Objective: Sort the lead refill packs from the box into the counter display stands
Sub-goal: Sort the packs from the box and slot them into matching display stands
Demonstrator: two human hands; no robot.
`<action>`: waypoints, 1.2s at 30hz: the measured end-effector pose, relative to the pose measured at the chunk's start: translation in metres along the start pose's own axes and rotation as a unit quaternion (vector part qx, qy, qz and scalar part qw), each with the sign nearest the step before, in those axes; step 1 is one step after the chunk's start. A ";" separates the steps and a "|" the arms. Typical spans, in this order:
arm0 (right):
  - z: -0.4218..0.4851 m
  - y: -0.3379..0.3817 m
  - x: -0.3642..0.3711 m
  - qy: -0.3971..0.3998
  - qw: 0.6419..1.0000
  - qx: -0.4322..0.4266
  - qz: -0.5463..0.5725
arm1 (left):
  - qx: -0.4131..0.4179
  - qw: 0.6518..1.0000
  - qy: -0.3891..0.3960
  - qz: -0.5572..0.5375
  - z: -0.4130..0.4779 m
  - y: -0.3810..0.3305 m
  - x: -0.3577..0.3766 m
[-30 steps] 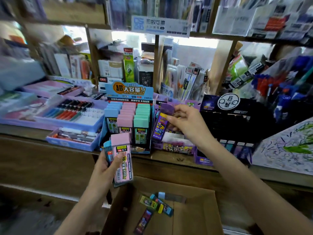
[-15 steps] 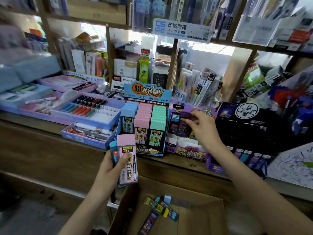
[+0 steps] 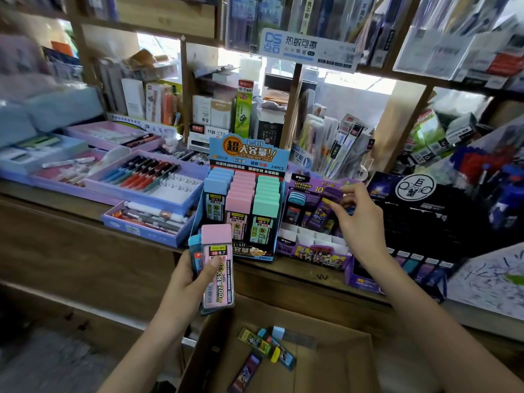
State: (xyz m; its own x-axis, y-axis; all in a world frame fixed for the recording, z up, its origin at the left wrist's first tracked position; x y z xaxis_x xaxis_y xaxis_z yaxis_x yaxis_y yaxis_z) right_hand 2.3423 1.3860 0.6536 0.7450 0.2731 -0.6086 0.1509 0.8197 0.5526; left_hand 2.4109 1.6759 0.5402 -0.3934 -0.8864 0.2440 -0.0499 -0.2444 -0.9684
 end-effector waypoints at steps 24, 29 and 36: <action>-0.007 0.023 0.026 0.047 0.966 -0.120 -0.223 | -0.017 0.999 0.036 -0.009 -0.012 -0.008 0.027; -0.053 0.064 0.045 0.299 0.946 0.011 0.127 | -0.010 0.998 0.058 0.007 -0.011 -0.010 0.040; -0.075 0.082 0.067 0.350 0.900 0.093 0.244 | 0.007 0.998 0.061 0.029 -0.013 -0.009 0.049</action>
State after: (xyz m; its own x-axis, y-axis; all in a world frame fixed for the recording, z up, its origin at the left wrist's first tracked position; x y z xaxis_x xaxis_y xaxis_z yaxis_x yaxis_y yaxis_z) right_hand 2.3560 1.5094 0.6151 0.1700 0.8814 -0.4408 0.0717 0.4351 0.8975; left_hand 2.3795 1.6395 0.5599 -0.5041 -0.8449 0.1787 -0.0106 -0.2008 -0.9796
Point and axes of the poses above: each hand's wrist, its own z-axis towards the middle knuckle, its own x-axis out of the palm, y = z × x, the point moved 6 cm from there along z, towards the middle knuckle, and after that the axes turned 3 degrees about -z, right-handed, at the moved point
